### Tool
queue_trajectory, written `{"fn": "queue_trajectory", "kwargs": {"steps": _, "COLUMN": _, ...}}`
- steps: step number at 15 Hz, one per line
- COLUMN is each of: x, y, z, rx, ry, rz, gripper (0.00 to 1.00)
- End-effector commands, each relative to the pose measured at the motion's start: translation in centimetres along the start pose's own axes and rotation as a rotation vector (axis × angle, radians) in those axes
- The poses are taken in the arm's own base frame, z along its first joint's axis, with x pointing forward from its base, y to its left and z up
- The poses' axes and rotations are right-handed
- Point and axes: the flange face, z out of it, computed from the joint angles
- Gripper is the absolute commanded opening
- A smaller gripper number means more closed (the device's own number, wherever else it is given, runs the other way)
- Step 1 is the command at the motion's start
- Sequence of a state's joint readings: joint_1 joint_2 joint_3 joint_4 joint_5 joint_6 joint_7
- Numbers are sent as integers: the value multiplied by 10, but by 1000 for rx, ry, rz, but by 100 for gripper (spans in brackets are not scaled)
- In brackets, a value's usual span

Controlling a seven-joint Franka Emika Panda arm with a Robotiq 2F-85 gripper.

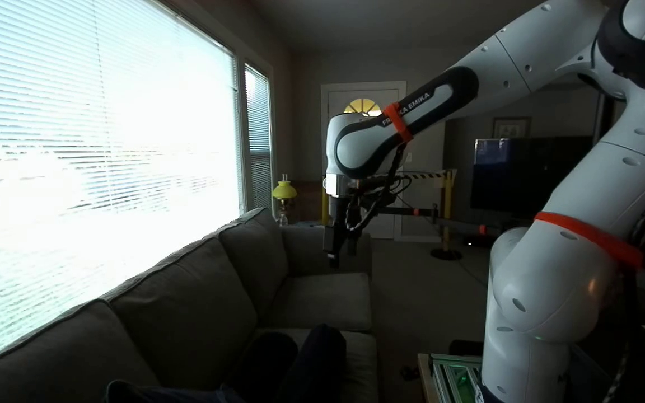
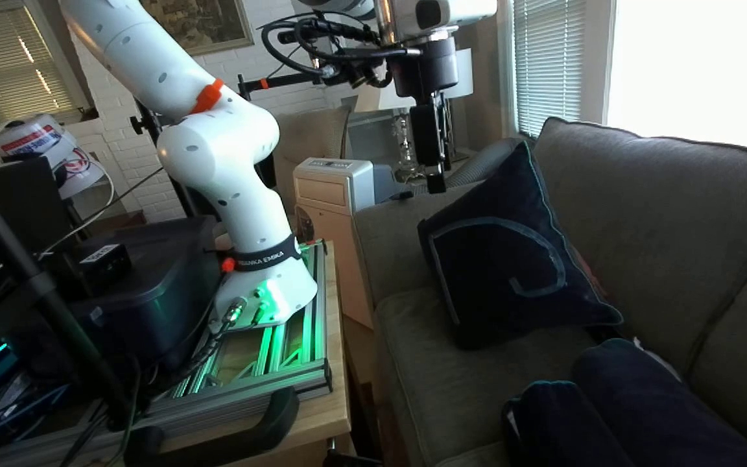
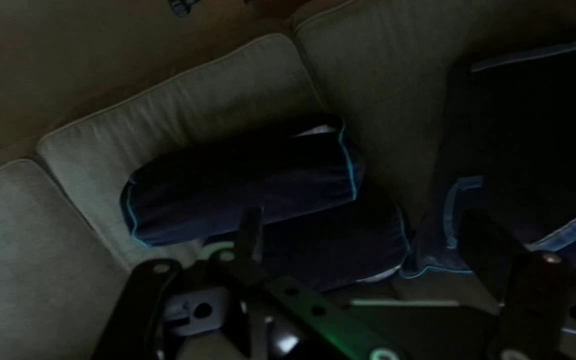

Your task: Put the pillow on top of the other pillow

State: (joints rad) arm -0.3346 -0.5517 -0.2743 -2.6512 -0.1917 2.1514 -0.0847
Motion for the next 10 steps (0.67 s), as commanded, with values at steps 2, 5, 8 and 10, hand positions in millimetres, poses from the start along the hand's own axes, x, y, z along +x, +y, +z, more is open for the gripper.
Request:
{"fn": "queue_trajectory", "kwargs": {"steps": 2, "x": 14, "y": 8, "z": 39, "rx": -83, "ry": 33, "rz": 118, "gripper": 100}}
{"fn": "queue_trajectory", "kwargs": {"steps": 5, "x": 16, "y": 15, "z": 67, "rx": -36, "ry": 31, "rz": 152, "gripper": 100}}
{"fn": "queue_trajectory", "kwargs": {"steps": 8, "x": 8, "y": 28, "z": 96, "rx": 23, "ry": 38, "rz": 148, "gripper": 100}}
{"fn": "queue_trajectory", "kwargs": {"steps": 10, "x": 4, "y": 33, "z": 107, "rx": 55, "ry": 38, "rz": 116, "gripper": 100}}
